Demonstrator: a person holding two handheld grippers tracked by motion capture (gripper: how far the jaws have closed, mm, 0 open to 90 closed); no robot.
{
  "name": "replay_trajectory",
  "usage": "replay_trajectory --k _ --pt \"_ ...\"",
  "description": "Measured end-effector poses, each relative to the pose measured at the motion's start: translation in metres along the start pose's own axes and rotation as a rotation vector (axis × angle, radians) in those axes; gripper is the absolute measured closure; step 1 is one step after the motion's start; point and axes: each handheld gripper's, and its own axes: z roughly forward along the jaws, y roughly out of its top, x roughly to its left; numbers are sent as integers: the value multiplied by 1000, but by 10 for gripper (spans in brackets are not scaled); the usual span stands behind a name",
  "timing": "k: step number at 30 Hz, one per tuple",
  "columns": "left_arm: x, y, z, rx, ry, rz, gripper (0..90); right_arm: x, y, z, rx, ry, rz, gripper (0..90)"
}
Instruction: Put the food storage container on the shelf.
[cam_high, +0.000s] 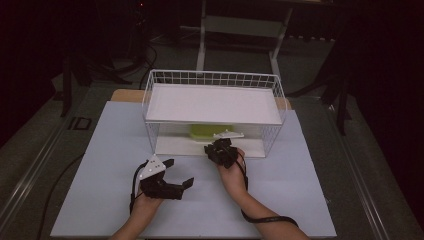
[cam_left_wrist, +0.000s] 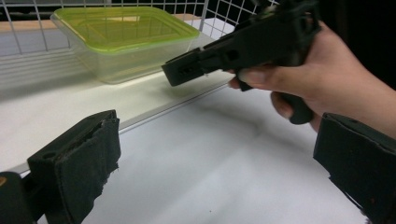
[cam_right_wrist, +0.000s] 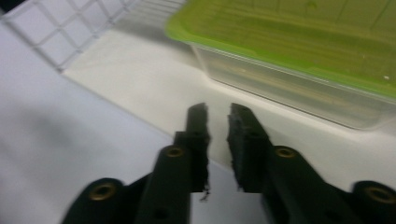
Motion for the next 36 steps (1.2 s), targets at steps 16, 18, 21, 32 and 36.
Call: replay_trajectory --k 16,18,21,32,36 --pt "-6 6 4 3 -98 58 15 -8 -16 -47 -50 117 -53 192" --pt "-7 8 5 6 -113 69 15 -10 -18 -51 -48 130 -60 174" --pt "-7 12 3 6 -127 76 15 -14 -20 -57 -64 148 -71 174" --pt "-7 20 -17 16 -193 57 15 -15 -33 -97 -111 188 -117 175" --pt "-9 18 -26 33 -209 71 15 -16 -35 -110 -124 203 -108 175"
